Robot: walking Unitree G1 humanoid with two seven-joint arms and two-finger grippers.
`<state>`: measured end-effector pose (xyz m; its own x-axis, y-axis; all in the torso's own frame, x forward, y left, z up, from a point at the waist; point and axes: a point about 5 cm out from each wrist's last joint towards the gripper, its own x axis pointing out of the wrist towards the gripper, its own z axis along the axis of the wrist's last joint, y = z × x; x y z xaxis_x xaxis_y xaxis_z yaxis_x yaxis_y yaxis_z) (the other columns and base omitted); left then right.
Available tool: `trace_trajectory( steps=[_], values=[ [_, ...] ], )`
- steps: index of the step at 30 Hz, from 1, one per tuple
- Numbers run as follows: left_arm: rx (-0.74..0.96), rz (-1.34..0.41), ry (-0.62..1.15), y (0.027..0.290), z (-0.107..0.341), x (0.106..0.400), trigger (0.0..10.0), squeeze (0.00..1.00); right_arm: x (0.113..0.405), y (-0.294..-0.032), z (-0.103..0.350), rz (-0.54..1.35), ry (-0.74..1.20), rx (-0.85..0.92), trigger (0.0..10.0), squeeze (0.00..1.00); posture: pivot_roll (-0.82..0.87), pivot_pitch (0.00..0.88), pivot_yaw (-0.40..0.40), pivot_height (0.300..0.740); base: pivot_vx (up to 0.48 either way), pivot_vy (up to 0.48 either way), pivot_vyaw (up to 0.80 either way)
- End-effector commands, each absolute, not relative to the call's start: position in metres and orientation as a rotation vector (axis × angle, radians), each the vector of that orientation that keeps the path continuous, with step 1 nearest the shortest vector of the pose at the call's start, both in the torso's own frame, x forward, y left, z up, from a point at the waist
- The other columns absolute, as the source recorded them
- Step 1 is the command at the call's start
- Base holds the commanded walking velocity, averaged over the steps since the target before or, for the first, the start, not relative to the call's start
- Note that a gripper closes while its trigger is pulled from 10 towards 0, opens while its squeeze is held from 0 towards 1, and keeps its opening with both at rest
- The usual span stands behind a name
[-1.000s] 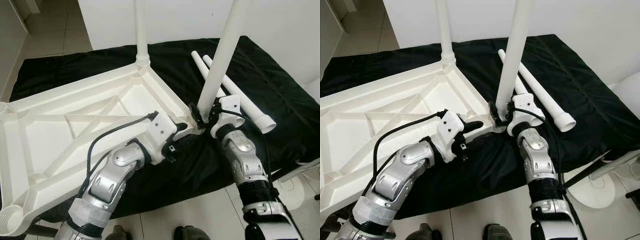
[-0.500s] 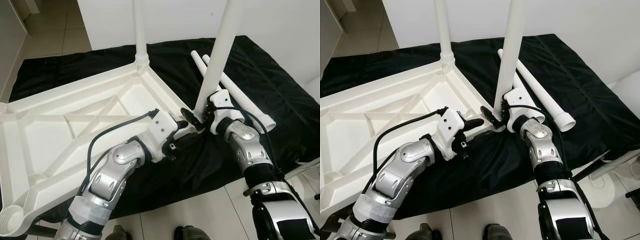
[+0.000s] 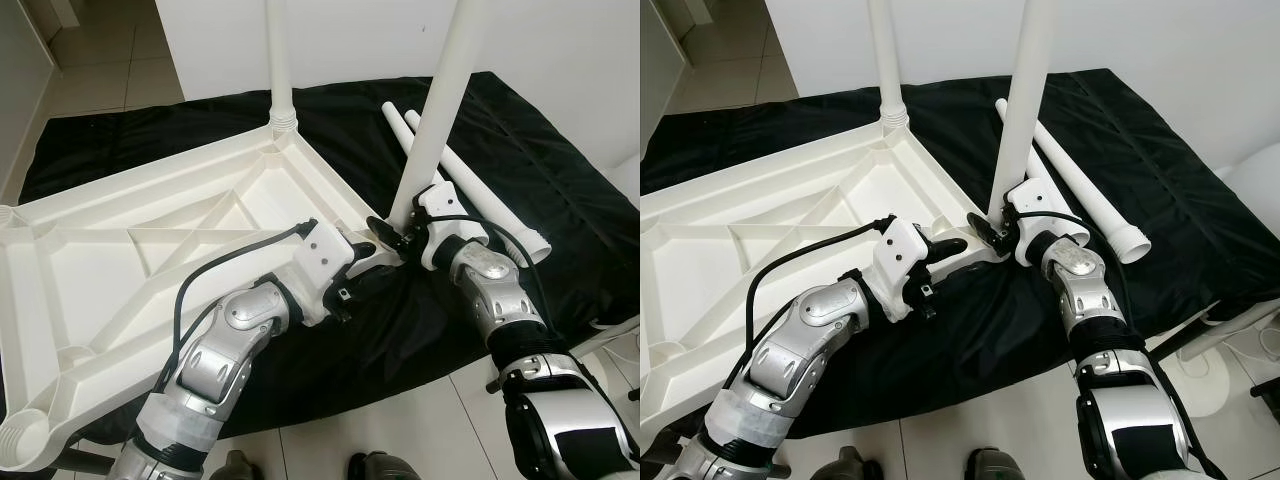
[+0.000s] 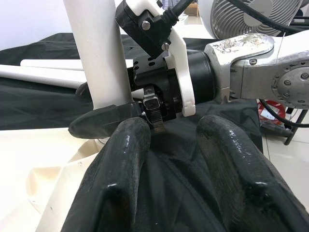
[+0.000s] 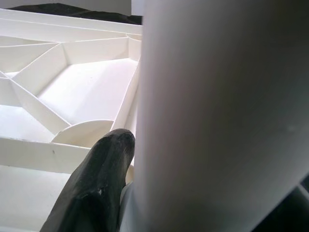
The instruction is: Building children table
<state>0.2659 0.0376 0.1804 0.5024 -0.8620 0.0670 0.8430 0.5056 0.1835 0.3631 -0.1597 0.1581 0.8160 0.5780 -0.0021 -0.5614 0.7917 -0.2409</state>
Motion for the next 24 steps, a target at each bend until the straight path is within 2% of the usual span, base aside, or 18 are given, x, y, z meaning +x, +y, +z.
trace_trajectory(
  steps=[1,11,14,20,24],
  values=[
    [0.132,-1.019,-0.150,0.039,0.179,0.265,10.0,0.00,0.363,-0.160,0.151,0.584,-0.037,-0.196,10.0,0.00,-0.07,0.080,0.022,0.740,0.000,0.000,0.00],
    [0.129,-1.019,-0.148,0.039,0.178,0.264,10.0,0.00,0.360,-0.147,0.146,0.364,-0.041,-0.101,10.0,0.00,-0.07,0.080,0.017,0.740,0.000,0.000,0.00],
    [0.127,-1.024,-0.146,0.038,0.178,0.264,10.0,0.00,0.357,-0.145,0.143,0.154,-0.046,-0.056,10.0,0.00,-0.07,0.079,0.020,0.740,0.000,0.000,0.00],
    [0.126,-1.033,-0.146,0.036,0.177,0.263,10.0,0.00,0.348,-0.146,0.139,-0.131,-0.048,-0.022,10.0,0.00,-0.08,0.074,0.021,0.740,0.000,0.000,0.00],
    [0.125,-1.037,-0.147,0.035,0.178,0.263,10.0,0.00,0.344,-0.135,0.138,-0.158,-0.046,0.015,10.0,0.00,-0.08,0.070,0.023,0.740,0.000,0.000,0.00]
  ],
)
